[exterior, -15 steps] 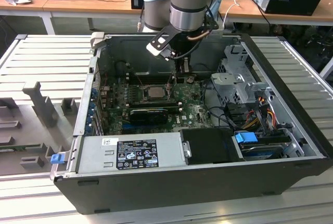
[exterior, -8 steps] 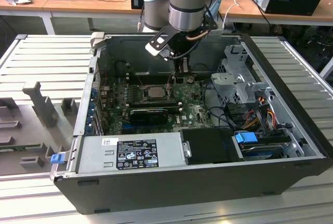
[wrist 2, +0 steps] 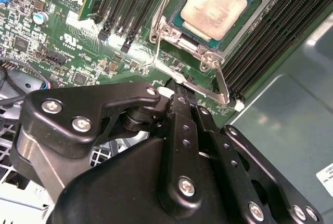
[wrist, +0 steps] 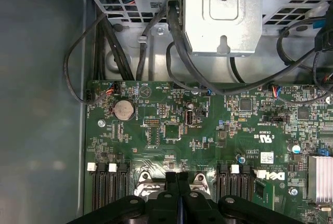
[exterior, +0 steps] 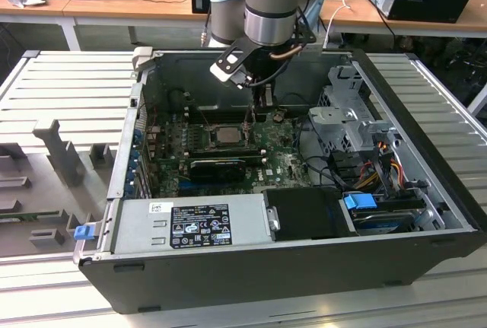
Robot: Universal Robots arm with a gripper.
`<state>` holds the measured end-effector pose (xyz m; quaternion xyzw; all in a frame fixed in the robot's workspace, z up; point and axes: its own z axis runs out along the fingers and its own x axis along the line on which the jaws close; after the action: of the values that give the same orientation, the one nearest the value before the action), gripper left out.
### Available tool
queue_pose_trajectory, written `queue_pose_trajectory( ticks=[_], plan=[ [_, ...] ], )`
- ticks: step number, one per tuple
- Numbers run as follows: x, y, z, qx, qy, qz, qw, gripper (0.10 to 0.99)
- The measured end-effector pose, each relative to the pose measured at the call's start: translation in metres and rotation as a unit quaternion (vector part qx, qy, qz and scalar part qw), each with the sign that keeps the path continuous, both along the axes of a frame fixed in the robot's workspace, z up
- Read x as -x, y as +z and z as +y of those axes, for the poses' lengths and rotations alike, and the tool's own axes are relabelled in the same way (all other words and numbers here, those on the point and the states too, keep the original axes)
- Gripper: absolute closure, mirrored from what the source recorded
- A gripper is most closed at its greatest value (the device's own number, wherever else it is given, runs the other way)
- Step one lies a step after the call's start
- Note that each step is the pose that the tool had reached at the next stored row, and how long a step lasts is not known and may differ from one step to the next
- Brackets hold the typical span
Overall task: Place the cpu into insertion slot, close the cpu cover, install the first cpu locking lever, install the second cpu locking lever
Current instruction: 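Close the cpu cover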
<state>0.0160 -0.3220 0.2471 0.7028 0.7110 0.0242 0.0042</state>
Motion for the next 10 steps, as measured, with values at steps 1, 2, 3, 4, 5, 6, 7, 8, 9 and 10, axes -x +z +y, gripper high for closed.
queue_pose_trajectory(
  ticks=[1, 2, 3, 4, 5, 6, 7, 8, 9, 10],
  plan=[
    [0.001, 0.0, 0.0, 0.0, 0.0, 0.0, 1.0, 0.98],
    [0.0015, 0.0, 0.0, 0.0, 0.0, 0.0, 1.0, 0.98],
    [0.002, 0.0, 0.0, 0.0, 0.0, 0.0, 1.0, 0.98],
    [0.0025, 0.0, 0.0, 0.0, 0.0, 0.0, 1.0, 0.98],
    [0.003, 0.0, 0.0, 0.0, 0.0, 0.0, 1.0, 0.98],
    [0.0033, 0.0, 0.0, 0.0, 0.0, 0.0, 1.0, 0.98],
    [0.0037, 0.0, 0.0, 0.0, 0.0, 0.0, 1.0, 0.98],
    [0.0045, 0.0, 0.0, 0.0, 0.0, 0.0, 1.0, 0.98],
    [0.0057, 0.0, 0.0, 0.0, 0.0, 0.0, 1.0, 0.98],
    [0.0064, 0.0, 0.0, 0.0, 0.0, 0.0, 1.0, 0.98]
  ],
)
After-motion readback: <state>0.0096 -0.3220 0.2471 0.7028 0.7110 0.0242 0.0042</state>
